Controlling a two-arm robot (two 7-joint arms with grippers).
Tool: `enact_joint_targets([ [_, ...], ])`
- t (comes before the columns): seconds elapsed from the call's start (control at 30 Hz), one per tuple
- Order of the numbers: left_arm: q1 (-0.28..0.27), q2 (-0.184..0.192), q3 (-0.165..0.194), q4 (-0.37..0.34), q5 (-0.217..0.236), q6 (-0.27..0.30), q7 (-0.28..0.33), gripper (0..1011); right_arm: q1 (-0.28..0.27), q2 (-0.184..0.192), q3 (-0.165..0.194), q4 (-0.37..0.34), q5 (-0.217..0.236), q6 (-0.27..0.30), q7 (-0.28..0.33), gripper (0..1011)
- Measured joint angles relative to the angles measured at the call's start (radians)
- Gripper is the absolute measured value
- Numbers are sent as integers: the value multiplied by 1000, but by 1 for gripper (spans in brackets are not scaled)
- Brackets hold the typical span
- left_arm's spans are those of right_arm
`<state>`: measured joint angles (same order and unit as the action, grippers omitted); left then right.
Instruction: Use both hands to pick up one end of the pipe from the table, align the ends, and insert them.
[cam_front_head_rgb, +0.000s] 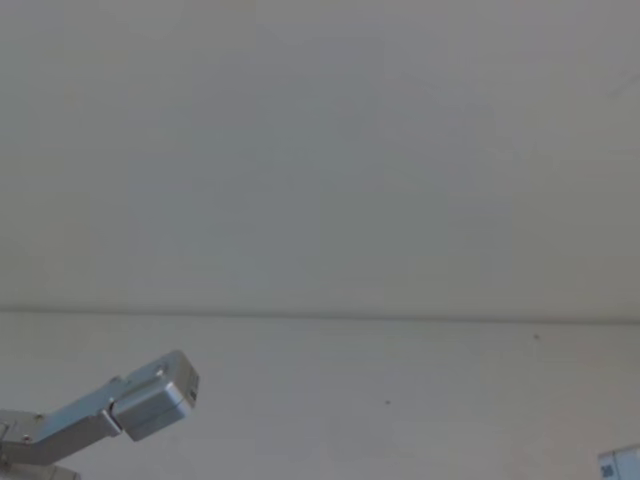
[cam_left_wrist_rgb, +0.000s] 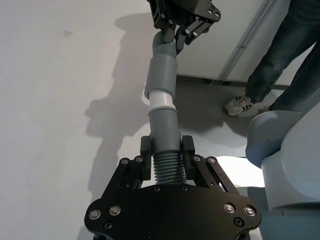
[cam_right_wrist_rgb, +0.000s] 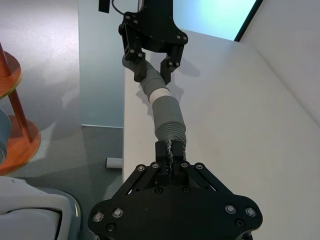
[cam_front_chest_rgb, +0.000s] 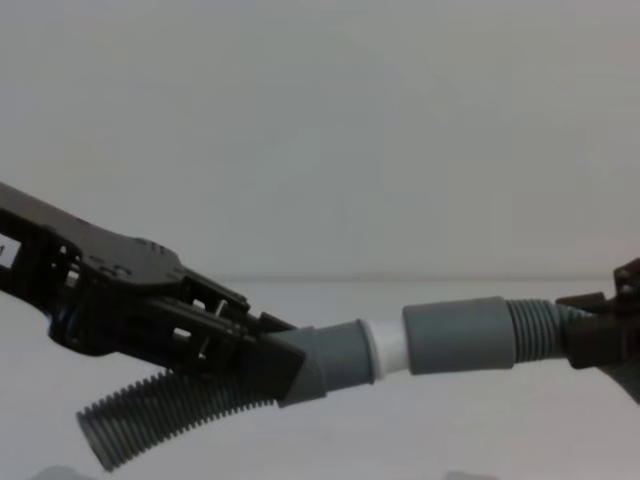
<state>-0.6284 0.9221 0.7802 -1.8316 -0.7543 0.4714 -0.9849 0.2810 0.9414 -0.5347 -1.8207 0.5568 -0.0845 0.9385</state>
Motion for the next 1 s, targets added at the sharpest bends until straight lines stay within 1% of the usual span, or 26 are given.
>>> enact_joint_targets([
  [0.4, 8, 15, -3, -10, -14, -9, 18, 327, 13, -5, -16, 1, -3, 1, 4, 51],
  [1.0, 11, 23, -4, -15, -22, -13, 32, 327, 19, -7, -25, 0, -6, 2, 5, 50],
])
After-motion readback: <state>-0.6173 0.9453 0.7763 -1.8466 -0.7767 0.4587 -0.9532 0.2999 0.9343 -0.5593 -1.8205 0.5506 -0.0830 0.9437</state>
